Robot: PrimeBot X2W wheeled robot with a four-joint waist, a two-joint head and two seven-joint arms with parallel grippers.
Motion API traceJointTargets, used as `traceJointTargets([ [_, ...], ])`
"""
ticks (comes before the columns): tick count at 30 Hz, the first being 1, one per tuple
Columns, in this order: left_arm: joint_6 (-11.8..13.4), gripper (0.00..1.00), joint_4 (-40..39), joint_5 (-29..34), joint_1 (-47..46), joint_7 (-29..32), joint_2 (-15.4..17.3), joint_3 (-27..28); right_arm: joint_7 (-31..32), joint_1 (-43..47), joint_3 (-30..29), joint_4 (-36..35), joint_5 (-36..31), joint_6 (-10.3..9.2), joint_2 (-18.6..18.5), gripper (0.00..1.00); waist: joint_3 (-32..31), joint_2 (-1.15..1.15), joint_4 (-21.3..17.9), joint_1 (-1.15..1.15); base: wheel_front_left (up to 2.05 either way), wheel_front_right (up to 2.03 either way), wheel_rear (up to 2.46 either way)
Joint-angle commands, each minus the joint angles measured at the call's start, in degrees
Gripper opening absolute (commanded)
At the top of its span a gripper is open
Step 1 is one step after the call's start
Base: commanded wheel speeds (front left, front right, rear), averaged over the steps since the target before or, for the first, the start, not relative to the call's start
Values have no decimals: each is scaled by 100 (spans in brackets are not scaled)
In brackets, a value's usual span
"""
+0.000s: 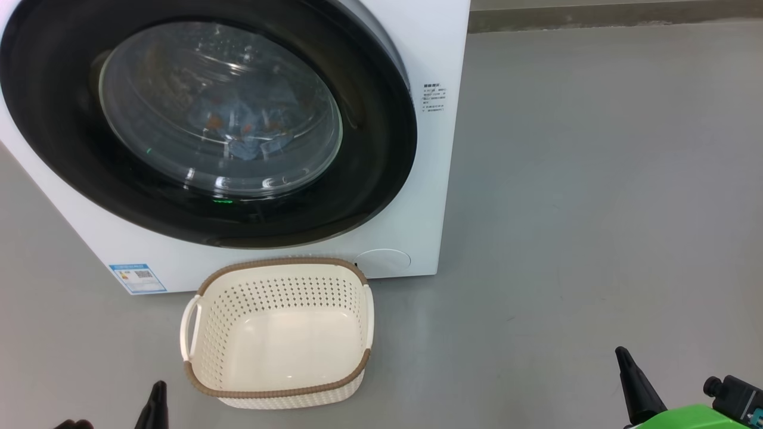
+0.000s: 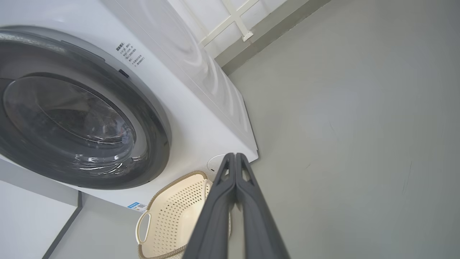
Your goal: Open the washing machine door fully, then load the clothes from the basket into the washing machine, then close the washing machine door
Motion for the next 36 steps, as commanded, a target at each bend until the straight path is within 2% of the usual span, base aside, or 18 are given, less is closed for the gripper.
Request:
traceJointTargets([
  [1, -3, 0, -169, -191, -278, 31, 76, 131, 33, -222, -13, -172, 206, -11, -23, 0, -2, 0, 0, -1, 0, 0, 0],
  [36, -6, 0, -256, -2177, -507, 620, -118, 399, 627, -370, -257, -400, 2086, -21, 211, 0, -47, 0, 6, -1, 0, 0, 0],
])
